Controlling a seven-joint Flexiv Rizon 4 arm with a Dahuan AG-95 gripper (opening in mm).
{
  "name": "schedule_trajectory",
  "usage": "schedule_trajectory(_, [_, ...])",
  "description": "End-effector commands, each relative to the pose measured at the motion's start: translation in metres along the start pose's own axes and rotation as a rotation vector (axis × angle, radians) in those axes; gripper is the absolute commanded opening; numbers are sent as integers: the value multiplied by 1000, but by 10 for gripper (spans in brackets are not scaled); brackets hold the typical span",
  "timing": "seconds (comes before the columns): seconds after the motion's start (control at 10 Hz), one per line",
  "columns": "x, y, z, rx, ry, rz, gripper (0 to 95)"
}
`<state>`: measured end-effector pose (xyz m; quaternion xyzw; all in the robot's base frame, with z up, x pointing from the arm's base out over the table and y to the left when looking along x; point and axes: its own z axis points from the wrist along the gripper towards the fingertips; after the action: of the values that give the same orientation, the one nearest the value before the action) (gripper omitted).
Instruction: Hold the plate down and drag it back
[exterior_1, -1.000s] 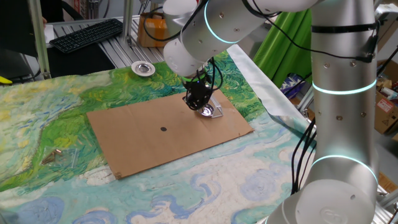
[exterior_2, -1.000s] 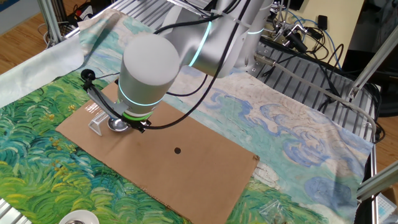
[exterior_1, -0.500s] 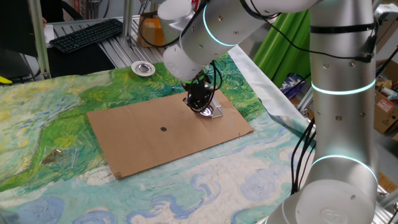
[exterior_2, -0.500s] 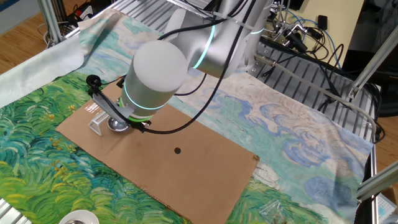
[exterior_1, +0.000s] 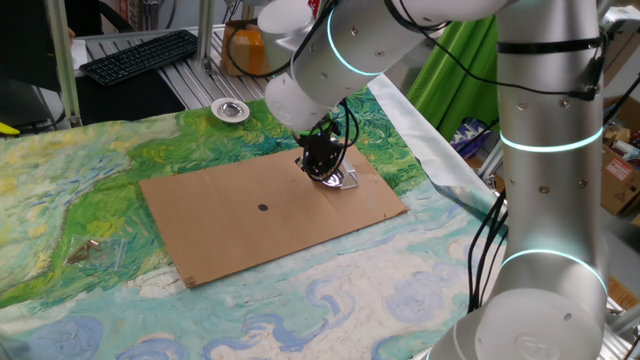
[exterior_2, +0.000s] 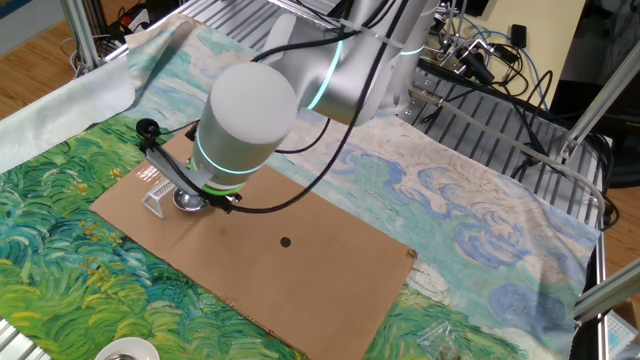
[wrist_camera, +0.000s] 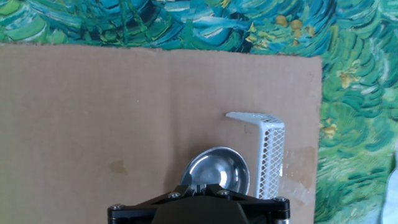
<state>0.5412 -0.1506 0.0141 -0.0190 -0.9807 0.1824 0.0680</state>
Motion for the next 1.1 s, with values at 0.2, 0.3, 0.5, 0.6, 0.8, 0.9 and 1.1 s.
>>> schedule_trajectory(0.2, [0,2,2,-34,-6,14,0])
schedule_trajectory(0.3, [0,3,1,-40,-6,17,0])
schedule_trajectory(0.5, [1,8,-1,-79,-3,38,0])
schedule_trajectory(0.6, [1,11,-2,-89,-2,47,0])
schedule_trajectory(0.8, [2,15,-4,-117,1,64,0])
schedule_trajectory(0.9, [3,19,-6,-129,3,76,0])
schedule_trajectory(1.1, [4,24,-8,-149,7,91,0])
